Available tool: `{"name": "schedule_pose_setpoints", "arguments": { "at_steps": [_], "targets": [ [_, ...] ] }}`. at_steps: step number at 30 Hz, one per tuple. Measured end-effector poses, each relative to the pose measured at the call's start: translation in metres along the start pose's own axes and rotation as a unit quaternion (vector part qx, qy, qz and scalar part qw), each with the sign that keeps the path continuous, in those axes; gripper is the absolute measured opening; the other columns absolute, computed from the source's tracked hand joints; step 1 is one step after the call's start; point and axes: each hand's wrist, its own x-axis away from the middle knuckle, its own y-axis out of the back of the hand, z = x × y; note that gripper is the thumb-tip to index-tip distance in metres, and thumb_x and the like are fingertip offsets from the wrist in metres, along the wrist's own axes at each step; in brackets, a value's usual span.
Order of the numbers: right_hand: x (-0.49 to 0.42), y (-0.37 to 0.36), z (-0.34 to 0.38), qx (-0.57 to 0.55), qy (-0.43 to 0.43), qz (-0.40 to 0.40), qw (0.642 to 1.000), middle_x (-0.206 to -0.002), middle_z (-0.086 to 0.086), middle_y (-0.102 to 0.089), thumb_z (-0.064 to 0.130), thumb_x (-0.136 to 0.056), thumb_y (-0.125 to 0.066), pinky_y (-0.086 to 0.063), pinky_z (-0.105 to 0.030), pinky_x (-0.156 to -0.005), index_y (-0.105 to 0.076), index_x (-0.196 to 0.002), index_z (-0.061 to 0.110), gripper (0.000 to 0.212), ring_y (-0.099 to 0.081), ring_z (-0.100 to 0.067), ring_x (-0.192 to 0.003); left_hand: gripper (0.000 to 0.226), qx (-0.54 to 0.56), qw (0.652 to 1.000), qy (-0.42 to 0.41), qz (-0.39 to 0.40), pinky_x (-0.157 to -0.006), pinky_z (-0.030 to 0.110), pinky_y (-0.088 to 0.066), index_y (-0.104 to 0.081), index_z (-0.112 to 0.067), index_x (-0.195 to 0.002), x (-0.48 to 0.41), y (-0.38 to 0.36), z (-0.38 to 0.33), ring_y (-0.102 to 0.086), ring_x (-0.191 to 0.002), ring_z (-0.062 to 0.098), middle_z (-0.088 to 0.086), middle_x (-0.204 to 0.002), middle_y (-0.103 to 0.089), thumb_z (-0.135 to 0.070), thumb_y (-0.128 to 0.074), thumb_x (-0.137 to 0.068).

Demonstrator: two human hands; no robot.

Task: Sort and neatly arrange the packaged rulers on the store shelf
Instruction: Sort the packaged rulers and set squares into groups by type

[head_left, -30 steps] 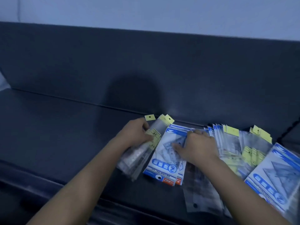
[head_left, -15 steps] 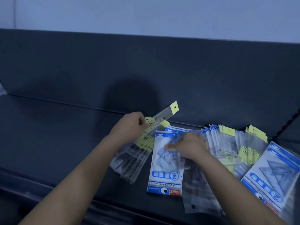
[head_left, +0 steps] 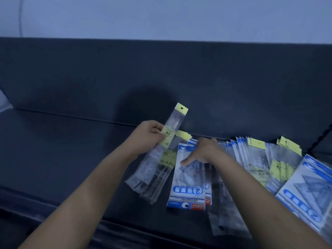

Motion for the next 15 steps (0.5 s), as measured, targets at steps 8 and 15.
{"name": "schedule_pose_setpoints", "arguments": {
  "at_steps": [8,15],
  "targets": [
    [0.001,-0.018,-0.010,-0.263,0.032,-0.156,0.952,-0.094,0.003,-0.057,0.024,-0.059,-0.089,-0.043,-0.027,-0.066,-0.050,-0.094,0.019,0.053,-0.057,-0.014,-0.081,0.012,0.007,0.999,-0.012,0.051,-0.060,0.020,-0.053,-0.067,-0.015,-0.098,-0.008,0.013,0.010,-0.068,-0.063,0.005,-0.005,-0.076,-0.071,-0.007,-0.063,-0.089],
    [0.008,-0.010,-0.024,-0.449,0.028,-0.257,0.855,-0.079,-0.004,-0.067,0.000,-0.065,-0.081,-0.053,-0.037,-0.078,-0.059,-0.075,0.018,0.030,-0.065,-0.023,-0.078,0.014,0.015,0.995,-0.053,0.081,-0.057,0.018,-0.050,-0.068,-0.017,-0.097,-0.015,0.009,0.002,-0.066,-0.061,0.003,-0.005,-0.077,-0.070,-0.007,-0.061,-0.090]
  ]
}}
